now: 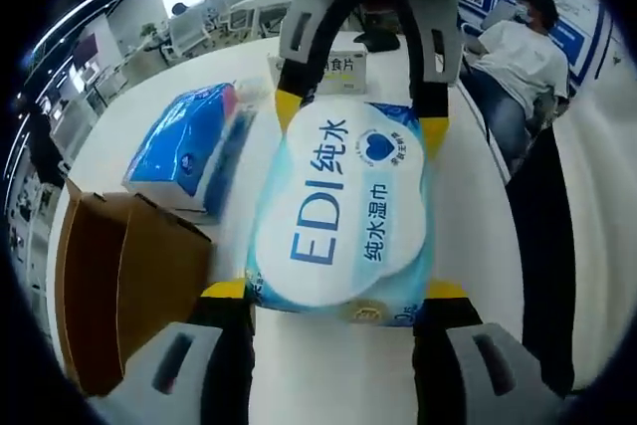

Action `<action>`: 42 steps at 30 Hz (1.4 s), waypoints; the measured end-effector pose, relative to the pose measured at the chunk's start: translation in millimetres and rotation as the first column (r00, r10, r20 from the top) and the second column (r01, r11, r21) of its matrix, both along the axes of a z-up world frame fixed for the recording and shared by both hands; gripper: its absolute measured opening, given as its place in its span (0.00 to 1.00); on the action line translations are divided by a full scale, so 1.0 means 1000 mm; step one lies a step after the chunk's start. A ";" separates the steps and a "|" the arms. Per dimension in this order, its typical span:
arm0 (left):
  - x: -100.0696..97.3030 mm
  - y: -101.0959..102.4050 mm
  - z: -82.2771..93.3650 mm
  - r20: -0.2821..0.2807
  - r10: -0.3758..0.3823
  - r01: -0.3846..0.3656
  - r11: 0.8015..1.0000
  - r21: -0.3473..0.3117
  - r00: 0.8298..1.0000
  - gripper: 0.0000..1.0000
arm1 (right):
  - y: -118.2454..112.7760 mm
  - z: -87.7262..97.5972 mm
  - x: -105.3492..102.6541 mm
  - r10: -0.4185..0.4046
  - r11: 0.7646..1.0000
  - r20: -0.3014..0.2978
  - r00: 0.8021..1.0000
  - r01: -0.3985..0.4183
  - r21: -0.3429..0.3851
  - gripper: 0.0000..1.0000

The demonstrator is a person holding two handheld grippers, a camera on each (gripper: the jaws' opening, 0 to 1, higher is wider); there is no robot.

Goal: Operate the shoe box by opening the lid, removing the specified soft item, and placing it in the target area until the item is outside and the box remains undamaged.

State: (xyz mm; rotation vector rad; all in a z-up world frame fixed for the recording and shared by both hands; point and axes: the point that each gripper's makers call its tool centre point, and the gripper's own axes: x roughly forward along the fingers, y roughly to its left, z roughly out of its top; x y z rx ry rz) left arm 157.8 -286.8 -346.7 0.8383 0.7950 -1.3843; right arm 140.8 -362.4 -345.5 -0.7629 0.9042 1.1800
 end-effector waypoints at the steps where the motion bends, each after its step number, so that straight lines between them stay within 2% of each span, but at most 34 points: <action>1: 0.001 -0.001 -0.001 0.000 0.000 0.000 1.000 0.003 1.000 0.64 | -0.002 -0.001 0.001 0.001 1.000 0.000 1.000 -0.001 -0.006 0.60; 7: 0.012 -0.014 -0.004 0.022 0.013 -0.013 1.000 0.011 1.000 0.64 | -0.016 -0.002 0.013 0.015 0.999 0.023 1.000 -0.014 -0.029 0.60; 19: 0.031 -0.038 0.004 0.021 0.042 -0.041 0.998 -0.051 0.999 0.63 | -0.042 0.005 0.035 0.052 0.998 0.036 0.998 -0.051 -0.046 0.61; 24: 0.033 -0.046 0.000 0.024 0.041 -0.040 0.998 -0.048 0.999 0.62 | -0.048 -0.001 0.039 0.067 0.995 0.034 0.997 -0.064 -0.070 0.61; 29: 0.034 -0.044 -0.004 0.017 0.039 -0.038 0.998 -0.040 0.999 0.61 | -0.049 -0.007 0.041 0.081 0.993 0.031 0.996 -0.078 -0.087 0.61; 42: 0.036 -0.052 -0.005 0.026 0.017 -0.016 0.999 -0.050 1.000 0.61 | -0.058 -0.017 0.041 0.060 0.993 0.023 0.998 -0.058 -0.103 0.61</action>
